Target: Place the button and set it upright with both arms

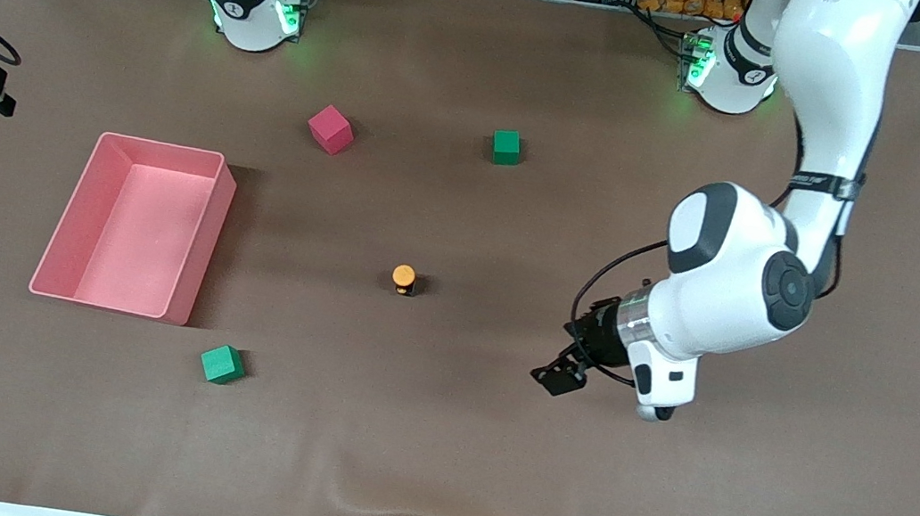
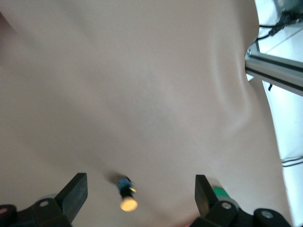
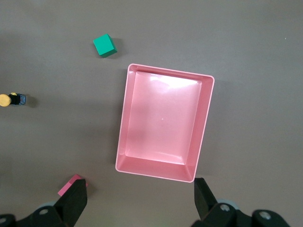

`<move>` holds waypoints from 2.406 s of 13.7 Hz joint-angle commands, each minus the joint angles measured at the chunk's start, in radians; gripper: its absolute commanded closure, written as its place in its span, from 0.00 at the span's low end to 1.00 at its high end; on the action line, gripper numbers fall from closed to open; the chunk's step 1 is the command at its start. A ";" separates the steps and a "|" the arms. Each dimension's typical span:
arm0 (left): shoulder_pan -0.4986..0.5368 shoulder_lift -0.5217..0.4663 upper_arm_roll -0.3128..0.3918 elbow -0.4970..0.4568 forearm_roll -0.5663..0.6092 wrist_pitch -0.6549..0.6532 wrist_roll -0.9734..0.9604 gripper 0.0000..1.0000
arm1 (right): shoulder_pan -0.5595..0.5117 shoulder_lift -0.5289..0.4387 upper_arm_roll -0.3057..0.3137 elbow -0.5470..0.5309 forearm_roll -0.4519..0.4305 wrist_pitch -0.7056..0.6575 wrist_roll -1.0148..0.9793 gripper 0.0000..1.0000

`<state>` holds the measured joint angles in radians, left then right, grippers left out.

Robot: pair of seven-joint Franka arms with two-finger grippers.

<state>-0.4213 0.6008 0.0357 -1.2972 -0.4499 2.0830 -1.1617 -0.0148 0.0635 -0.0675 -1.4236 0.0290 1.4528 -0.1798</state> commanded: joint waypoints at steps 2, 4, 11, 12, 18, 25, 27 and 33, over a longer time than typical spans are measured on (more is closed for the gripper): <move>0.025 -0.075 -0.005 -0.020 0.112 -0.111 0.091 0.00 | -0.014 0.004 0.014 0.018 0.005 -0.019 -0.003 0.00; 0.041 -0.096 -0.005 -0.020 0.186 -0.153 0.163 0.00 | -0.016 0.004 0.014 0.018 0.006 -0.023 -0.003 0.00; 0.042 -0.171 0.015 -0.020 0.313 -0.208 0.393 0.00 | -0.016 0.004 0.014 0.018 0.032 -0.026 0.003 0.00; 0.042 -0.182 0.016 -0.020 0.336 -0.221 0.428 0.00 | -0.014 0.004 0.014 0.018 0.034 -0.028 0.003 0.00; 0.125 -0.283 0.016 -0.020 0.356 -0.331 0.621 0.00 | -0.017 0.004 0.012 0.018 0.031 -0.026 -0.003 0.00; 0.159 -0.387 0.016 -0.028 0.401 -0.475 0.657 0.00 | -0.016 0.002 0.014 0.018 0.031 -0.026 0.002 0.00; 0.197 -0.426 0.006 -0.048 0.422 -0.527 0.706 0.00 | -0.014 -0.001 0.014 0.018 0.028 -0.029 0.005 0.00; 0.329 -0.611 -0.030 -0.256 0.435 -0.518 0.866 0.00 | -0.014 -0.007 0.014 0.020 0.020 -0.057 0.005 0.00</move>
<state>-0.1170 0.0724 0.0280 -1.4478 -0.0343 1.5481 -0.3232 -0.0150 0.0624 -0.0654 -1.4195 0.0463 1.4157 -0.1796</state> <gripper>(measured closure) 0.000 0.000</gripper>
